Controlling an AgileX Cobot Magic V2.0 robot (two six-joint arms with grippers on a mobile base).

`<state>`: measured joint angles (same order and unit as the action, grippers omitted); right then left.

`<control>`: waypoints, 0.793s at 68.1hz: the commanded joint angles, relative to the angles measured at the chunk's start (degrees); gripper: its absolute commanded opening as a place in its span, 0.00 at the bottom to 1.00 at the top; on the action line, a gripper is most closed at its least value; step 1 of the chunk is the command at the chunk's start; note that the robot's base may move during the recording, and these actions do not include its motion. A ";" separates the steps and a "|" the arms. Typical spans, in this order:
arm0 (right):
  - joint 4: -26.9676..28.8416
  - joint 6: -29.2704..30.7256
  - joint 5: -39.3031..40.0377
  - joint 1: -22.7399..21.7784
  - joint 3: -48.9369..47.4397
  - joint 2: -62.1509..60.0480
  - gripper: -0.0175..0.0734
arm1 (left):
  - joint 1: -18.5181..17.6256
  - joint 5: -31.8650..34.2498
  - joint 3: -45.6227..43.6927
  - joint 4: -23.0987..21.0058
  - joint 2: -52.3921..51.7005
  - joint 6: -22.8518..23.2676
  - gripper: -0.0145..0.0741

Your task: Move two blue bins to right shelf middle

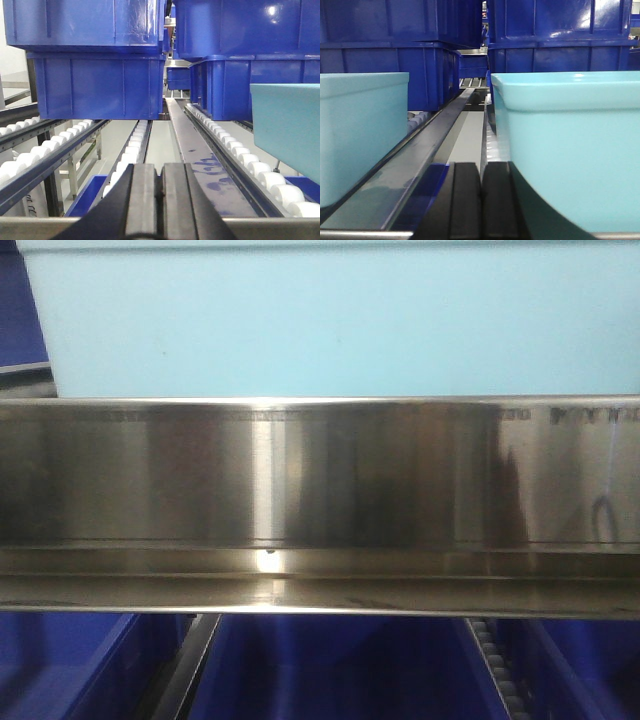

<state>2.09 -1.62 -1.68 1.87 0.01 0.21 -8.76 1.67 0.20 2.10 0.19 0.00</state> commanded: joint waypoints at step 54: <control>0.28 0.22 5.83 -0.03 -0.01 -0.21 0.01 | 0.01 3.13 -0.20 -3.16 -0.19 0.00 0.04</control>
<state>2.09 -1.62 0.90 1.87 0.01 0.21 -8.76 2.05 0.20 0.96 0.19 0.00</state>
